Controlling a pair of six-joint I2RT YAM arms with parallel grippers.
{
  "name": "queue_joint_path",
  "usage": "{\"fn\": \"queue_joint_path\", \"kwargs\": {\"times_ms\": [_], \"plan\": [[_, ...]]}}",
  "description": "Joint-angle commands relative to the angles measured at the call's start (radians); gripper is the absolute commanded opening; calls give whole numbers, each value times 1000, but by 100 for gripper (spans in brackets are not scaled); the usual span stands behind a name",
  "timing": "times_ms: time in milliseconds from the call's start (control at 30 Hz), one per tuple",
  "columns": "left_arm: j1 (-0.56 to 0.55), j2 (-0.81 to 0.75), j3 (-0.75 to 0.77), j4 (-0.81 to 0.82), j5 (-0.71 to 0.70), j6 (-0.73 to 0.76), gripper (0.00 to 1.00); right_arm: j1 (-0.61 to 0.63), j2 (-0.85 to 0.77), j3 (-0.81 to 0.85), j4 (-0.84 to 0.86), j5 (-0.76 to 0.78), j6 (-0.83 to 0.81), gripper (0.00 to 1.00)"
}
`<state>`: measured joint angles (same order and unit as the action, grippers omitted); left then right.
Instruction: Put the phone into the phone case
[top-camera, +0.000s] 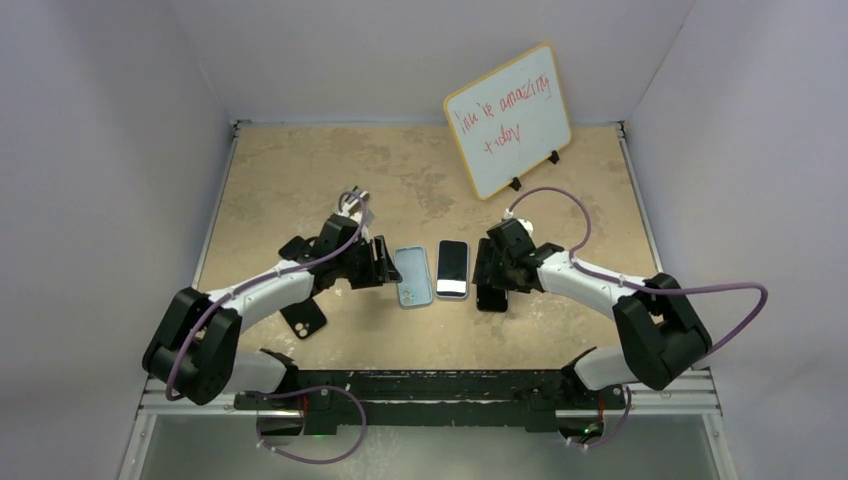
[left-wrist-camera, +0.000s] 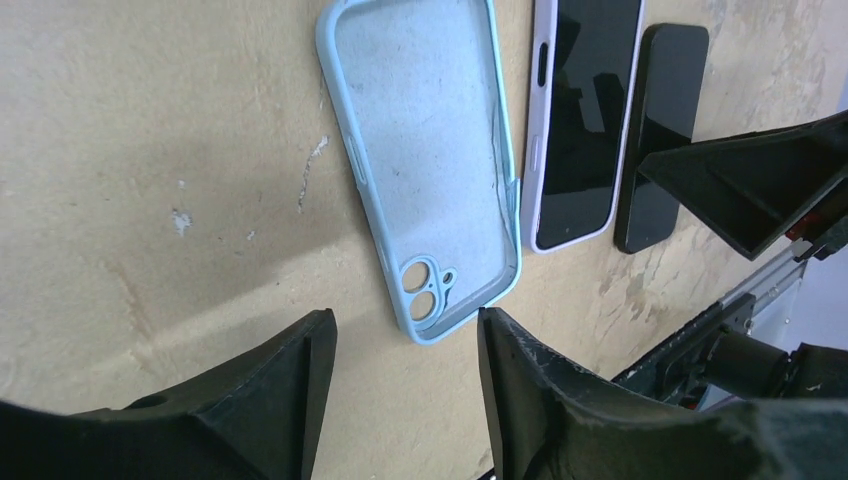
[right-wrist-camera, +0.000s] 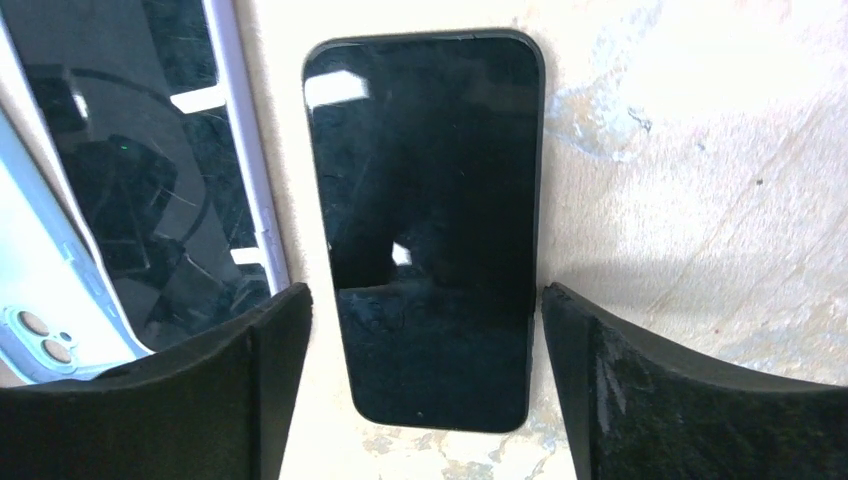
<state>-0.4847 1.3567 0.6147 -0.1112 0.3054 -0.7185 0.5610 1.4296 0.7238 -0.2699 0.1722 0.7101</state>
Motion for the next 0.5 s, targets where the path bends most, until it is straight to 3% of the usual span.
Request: {"fn": "queue_joint_path", "kwargs": {"times_ms": [0, 467], "plan": [[4, -68, 76, -86, -91, 71, 58, 2, -46, -19, 96, 25, -44, 89], [4, -152, 147, -208, -179, 108, 64, 33, 53, 4, 82, 93, -58, 89]]}}
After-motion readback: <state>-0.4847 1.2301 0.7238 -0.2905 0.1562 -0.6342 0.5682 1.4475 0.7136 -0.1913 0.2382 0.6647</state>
